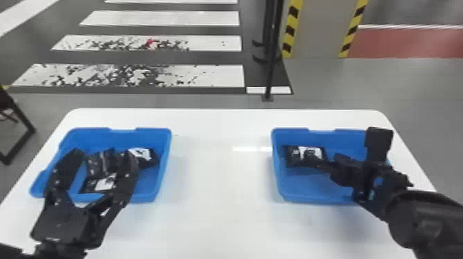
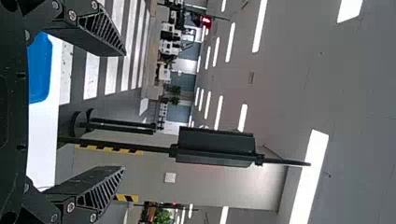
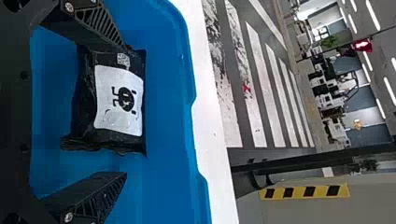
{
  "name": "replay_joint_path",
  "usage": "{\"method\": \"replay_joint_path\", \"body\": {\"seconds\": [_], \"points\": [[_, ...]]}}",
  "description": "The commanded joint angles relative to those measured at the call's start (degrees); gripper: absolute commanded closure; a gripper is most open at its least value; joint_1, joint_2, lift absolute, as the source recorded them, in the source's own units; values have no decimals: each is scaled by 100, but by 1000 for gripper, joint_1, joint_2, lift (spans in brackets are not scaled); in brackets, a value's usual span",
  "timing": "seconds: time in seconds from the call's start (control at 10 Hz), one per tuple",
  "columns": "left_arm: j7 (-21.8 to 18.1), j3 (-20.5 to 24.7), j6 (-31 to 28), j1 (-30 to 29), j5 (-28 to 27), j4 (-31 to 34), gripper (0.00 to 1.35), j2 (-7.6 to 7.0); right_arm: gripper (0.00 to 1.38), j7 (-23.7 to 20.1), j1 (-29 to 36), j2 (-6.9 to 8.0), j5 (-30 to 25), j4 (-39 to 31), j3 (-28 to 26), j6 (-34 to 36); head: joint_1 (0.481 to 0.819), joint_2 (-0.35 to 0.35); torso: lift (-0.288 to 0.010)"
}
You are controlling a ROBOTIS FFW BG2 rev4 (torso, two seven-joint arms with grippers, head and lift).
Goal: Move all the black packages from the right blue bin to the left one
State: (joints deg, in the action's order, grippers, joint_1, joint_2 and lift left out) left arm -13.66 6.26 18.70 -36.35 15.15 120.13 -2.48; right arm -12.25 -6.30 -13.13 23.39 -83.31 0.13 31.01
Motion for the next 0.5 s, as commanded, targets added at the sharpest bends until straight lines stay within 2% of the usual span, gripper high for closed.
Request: {"method": "replay_joint_path", "body": {"seconds": [0.0,0.1,0.2,0.3,0.4], "points": [[-14,-9,1,21,39,-53,177,-7,99,3,-172,-50,60,210,124,161,695,10,-140],[-22,-32,-13,49,39,-81,177,-16,177,3,-285,-67,38,281,204,161,695,13,-140],[-31,-44,-27,63,39,-137,179,-16,412,3,-397,-85,129,393,307,161,695,15,-140],[-40,-44,-27,77,73,-165,179,-16,846,-32,-510,-111,403,562,456,161,695,19,-140],[-58,-32,-27,63,142,-193,179,-16,1208,-32,-496,-111,495,576,524,175,695,29,-140]]}}
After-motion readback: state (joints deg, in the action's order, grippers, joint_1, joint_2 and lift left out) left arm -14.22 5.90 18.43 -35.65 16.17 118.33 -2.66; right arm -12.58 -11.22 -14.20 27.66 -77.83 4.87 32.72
